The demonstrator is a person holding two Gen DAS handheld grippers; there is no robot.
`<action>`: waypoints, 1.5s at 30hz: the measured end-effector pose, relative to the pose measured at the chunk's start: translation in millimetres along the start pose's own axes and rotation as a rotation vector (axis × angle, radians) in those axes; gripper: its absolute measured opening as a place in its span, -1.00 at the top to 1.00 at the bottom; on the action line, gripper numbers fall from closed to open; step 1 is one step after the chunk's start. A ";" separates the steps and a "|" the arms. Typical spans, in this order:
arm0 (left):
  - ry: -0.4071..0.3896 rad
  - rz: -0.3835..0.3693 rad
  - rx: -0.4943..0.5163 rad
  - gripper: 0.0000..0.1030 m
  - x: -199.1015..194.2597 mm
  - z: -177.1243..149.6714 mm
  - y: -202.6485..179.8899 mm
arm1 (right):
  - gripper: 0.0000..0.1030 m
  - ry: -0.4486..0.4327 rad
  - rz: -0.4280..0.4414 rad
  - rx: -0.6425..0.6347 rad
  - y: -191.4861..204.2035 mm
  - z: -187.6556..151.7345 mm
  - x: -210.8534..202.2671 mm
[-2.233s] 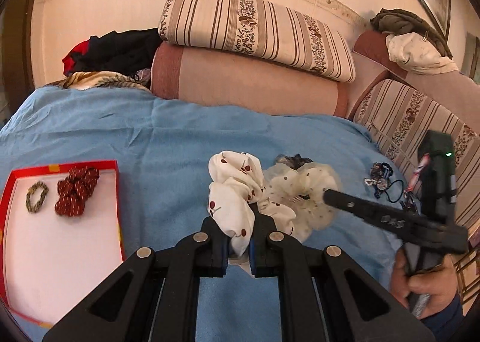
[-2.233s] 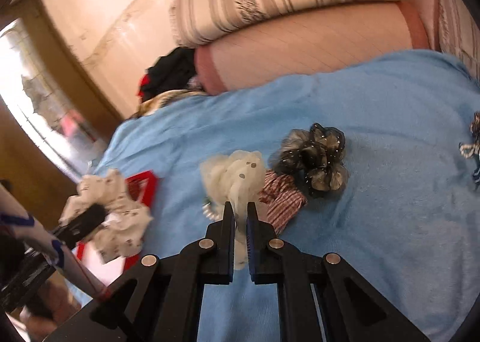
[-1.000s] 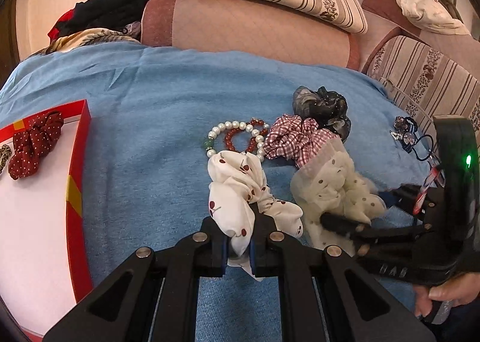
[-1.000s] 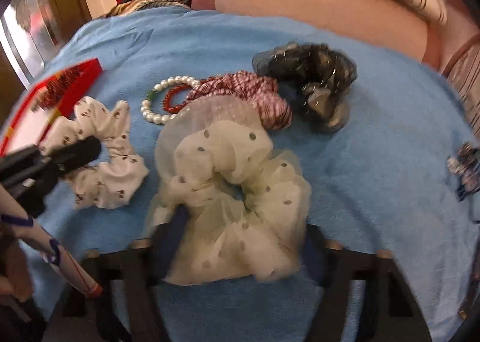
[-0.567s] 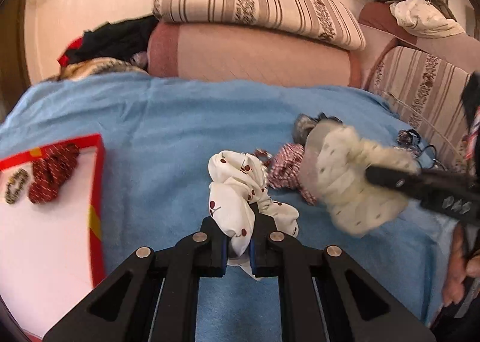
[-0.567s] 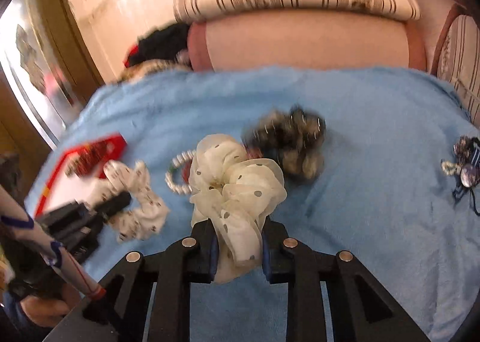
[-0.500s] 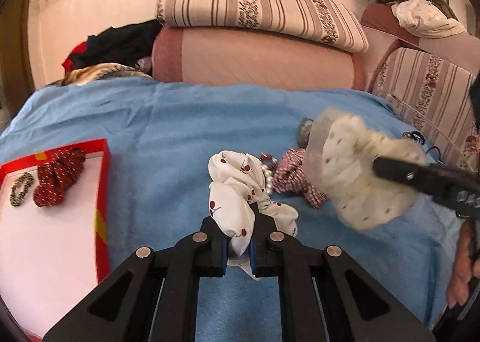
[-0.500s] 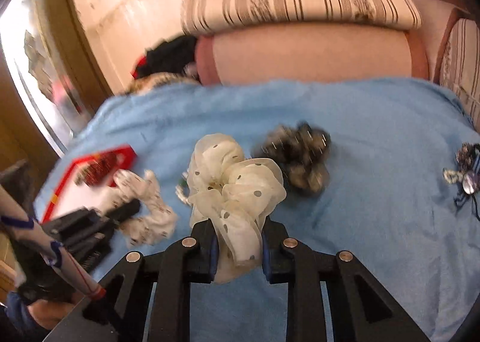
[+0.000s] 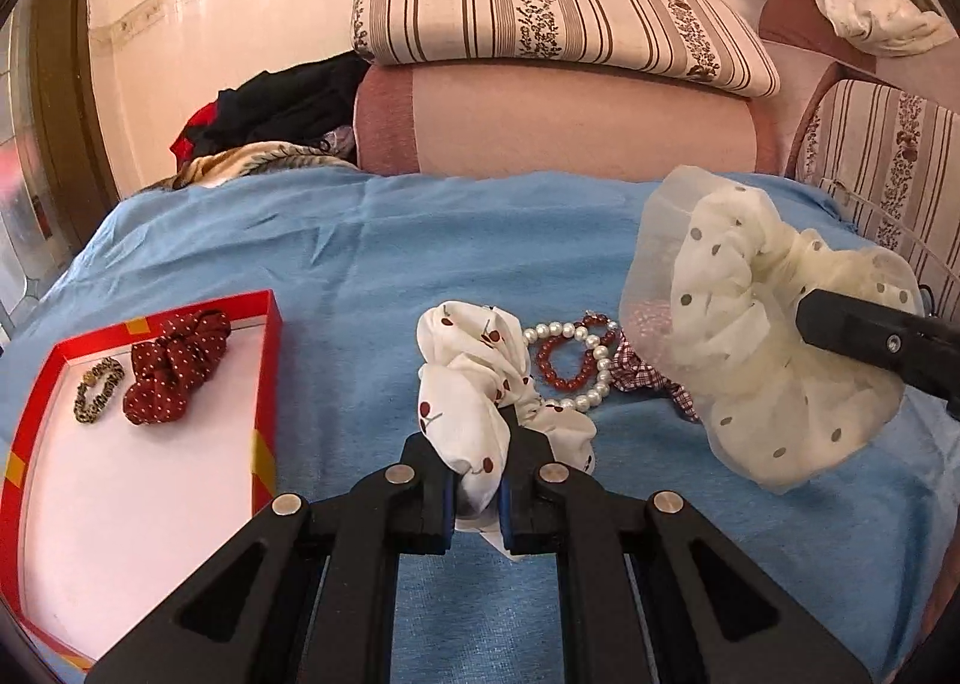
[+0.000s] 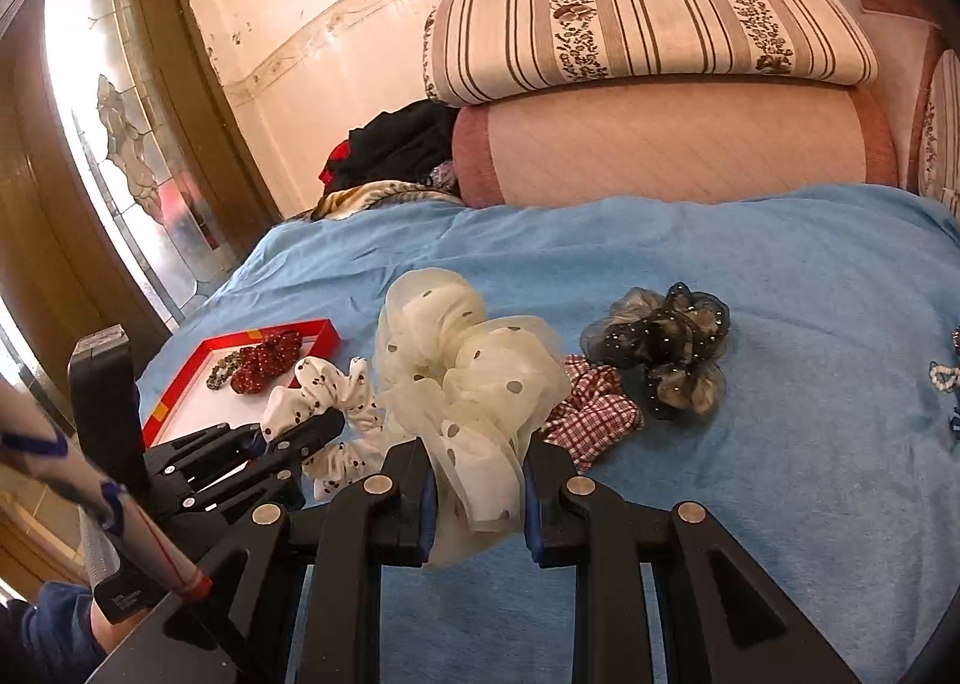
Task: Organize jewelry
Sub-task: 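Carry both scrunchies to the red tray and open both grippers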
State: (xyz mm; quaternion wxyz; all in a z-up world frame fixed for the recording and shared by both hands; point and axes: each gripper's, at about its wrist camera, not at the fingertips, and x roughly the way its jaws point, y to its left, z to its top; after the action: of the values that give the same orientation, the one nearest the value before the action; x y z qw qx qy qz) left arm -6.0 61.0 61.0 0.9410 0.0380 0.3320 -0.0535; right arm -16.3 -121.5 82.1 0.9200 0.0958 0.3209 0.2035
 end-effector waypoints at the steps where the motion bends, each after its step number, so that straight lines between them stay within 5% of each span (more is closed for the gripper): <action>1: -0.003 0.009 0.005 0.81 -0.6 0.5 0.0 | 0.53 0.000 -0.001 -0.001 -0.2 -0.2 1.2; 13: 0.003 0.053 0.019 0.81 -0.3 2.4 1.8 | 0.53 0.020 0.004 -0.016 2.8 -2.4 9.6; 25: -0.007 0.015 -0.024 0.81 -1.7 3.6 7.5 | 0.53 0.059 -0.329 -0.182 28.8 -3.6 20.1; 45: -0.027 0.015 -0.037 0.81 -4.6 4.6 9.3 | 0.54 0.048 -0.430 -0.296 43.3 -7.9 22.1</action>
State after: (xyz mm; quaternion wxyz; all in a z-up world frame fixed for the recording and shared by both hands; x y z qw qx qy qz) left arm -5.6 70.0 67.8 0.9463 0.0223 0.3201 -0.0406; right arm -19.1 -72.6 77.1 0.9382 -0.1150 0.3224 0.0503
